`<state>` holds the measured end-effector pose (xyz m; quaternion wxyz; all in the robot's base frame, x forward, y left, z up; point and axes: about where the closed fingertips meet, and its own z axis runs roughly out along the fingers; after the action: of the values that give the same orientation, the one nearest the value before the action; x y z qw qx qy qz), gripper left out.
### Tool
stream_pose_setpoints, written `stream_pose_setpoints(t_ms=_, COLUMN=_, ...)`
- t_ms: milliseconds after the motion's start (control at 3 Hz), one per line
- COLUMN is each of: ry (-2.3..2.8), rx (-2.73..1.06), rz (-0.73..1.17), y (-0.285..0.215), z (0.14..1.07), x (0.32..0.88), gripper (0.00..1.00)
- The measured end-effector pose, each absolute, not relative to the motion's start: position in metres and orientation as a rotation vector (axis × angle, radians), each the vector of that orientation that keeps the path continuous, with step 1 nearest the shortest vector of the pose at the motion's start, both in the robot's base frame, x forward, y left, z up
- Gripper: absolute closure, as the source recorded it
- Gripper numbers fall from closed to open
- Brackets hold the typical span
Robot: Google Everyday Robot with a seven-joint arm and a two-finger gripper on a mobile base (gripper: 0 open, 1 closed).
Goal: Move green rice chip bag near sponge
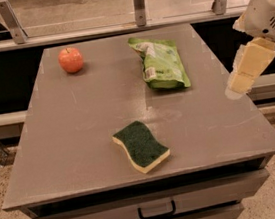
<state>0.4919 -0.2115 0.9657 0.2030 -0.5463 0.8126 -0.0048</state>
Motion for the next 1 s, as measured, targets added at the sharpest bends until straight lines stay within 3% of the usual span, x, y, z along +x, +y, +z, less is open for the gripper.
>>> stream_pose_setpoints(t_ms=1000, ry=2.378, rx=-1.206, rz=0.191, y=-0.131, z=0.914, x=0.64, gripper=0.0)
